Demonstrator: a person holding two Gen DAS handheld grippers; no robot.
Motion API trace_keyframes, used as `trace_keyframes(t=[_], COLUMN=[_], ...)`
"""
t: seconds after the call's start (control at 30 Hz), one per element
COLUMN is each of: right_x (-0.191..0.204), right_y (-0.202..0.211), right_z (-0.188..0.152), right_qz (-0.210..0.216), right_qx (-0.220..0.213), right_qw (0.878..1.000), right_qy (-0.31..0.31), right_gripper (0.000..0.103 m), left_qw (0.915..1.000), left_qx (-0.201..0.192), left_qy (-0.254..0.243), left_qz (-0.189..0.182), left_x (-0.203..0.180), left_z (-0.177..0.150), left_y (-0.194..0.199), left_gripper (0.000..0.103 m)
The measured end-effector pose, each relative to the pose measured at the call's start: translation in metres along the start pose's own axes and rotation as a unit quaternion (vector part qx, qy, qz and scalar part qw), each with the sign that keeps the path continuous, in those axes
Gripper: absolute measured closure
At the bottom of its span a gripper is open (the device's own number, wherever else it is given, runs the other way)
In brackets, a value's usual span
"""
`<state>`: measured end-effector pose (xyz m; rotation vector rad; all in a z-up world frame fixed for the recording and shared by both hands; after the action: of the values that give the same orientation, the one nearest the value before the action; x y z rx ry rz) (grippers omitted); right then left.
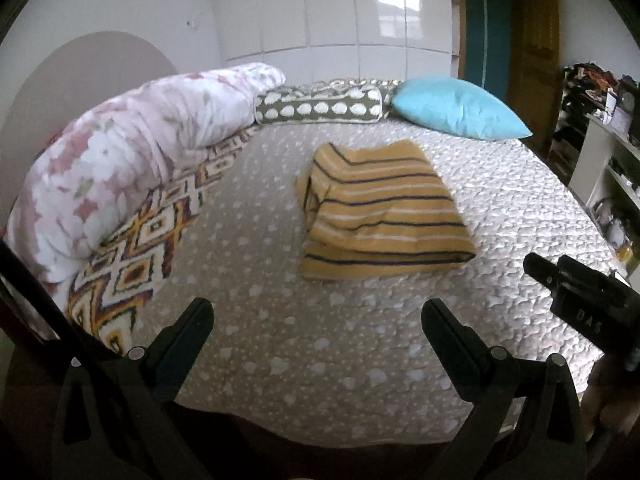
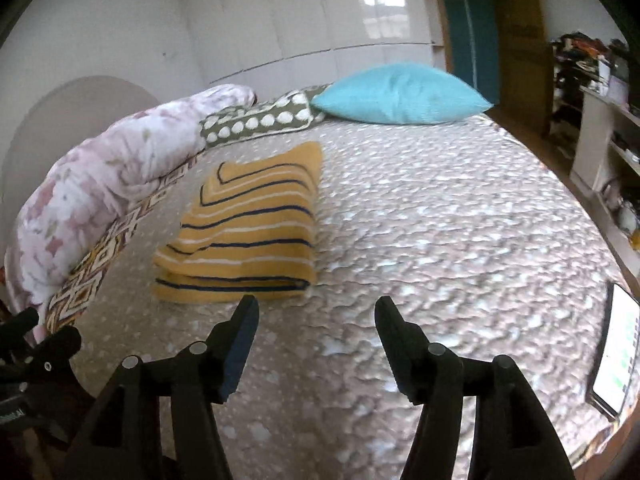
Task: Fold small clothes
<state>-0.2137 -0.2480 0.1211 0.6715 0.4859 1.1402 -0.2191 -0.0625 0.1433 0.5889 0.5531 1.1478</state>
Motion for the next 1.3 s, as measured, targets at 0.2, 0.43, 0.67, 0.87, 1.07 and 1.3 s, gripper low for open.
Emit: trace_keyframes(t=[0.2,0.43,0.67,0.87,1.07,1.3], right_x=[0.013,0.033,0.045,0.049,0.045,0.039], right_y=[0.018,0.008,-0.015,-0.015,-0.001,-0.001], right_z=[-0.005,-0.015,-0.027,-0.033,-0.031,-0.03], right_qz=[-0.023,-0.041,-0.043,-0.045,-0.05,-0.055], right_qx=[-0.027,-0.028,-0.004,0.0,-0.015,-0.016], right_qw=[0.999,0.996,0.996,0.995,0.995,0.996], right_qy=[0.031,0.07,0.083,0.09,0.082,0.068], right_gripper=[0.029,0.027,0.027,0.027,0.026,0.024], left_qw=[1.0,0.9992,0.9975,0.9972,0.9975,0.997], left_qx=[0.003,0.038,0.063,0.065,0.058,0.068], left_qy=[0.0,0.01,0.027,0.03,0.027,0.019], left_qz=[-0.004,-0.012,-0.017,-0.022,-0.029,-0.033], left_x=[0.0,0.011,0.024,0.024,0.02,0.014], left_z=[0.001,-0.011,-0.026,-0.03,-0.03,-0.031], left_y=[0.003,-0.029,-0.05,-0.049,-0.038,-0.042], left_gripper=[0.0,0.0,0.0,0.0,0.0,0.0])
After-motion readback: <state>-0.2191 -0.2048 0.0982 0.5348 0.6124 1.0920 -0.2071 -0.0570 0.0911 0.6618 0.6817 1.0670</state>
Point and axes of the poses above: each gripper's, at about its wrist camera, not at the fingertips, and y roughly against the way its jaws point, x to its left, z to its top, the point moved 2 cm from there along -y, roughly the way its jaws point, and after that the axes turned 14 degrees about -z, right-handed, at the moved point
